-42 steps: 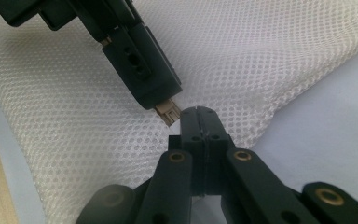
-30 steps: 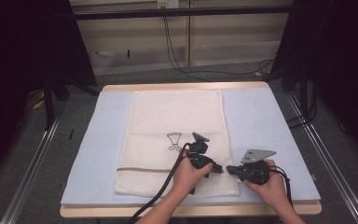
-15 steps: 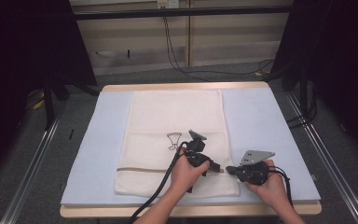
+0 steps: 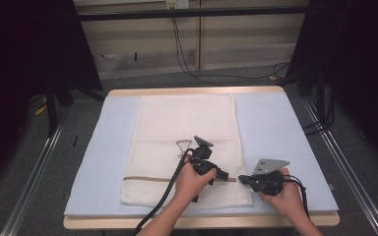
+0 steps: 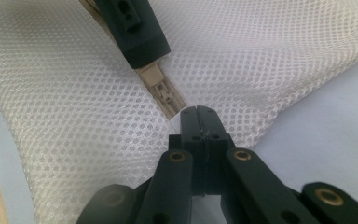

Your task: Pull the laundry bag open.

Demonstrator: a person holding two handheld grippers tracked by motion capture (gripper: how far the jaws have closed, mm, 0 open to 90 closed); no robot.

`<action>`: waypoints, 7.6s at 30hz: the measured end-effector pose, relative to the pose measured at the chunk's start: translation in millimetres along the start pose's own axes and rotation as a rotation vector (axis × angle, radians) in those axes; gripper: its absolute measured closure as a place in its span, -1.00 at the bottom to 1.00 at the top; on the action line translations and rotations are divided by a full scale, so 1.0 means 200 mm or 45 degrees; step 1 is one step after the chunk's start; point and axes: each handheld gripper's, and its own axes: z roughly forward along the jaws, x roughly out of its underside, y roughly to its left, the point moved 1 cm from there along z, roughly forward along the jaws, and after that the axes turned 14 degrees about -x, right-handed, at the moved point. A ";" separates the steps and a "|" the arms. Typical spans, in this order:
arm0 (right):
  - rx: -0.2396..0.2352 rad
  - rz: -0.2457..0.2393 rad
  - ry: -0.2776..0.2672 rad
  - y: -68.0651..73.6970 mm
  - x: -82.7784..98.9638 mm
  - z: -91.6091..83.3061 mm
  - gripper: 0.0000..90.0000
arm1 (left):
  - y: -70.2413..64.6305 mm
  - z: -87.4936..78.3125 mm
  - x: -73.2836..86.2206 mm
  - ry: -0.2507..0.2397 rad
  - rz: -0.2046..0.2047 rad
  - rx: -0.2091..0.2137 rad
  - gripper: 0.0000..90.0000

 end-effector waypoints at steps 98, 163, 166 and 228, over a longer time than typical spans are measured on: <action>-0.018 0.000 -0.009 -0.01 0.01 0.00 1.00 | 0.28 -0.25 0.09 -0.052 -0.069 0.016 0.95; -0.011 0.015 -0.004 0.00 0.00 0.00 1.00 | 0.42 -0.34 0.14 -0.064 -0.149 0.046 0.95; -0.009 0.007 -0.006 0.00 0.00 0.00 1.00 | 0.42 -0.35 0.13 -0.060 -0.143 0.048 0.95; -0.008 0.021 -0.005 0.00 0.00 0.00 1.00 | 0.57 -0.53 0.20 -0.111 -0.198 0.016 0.94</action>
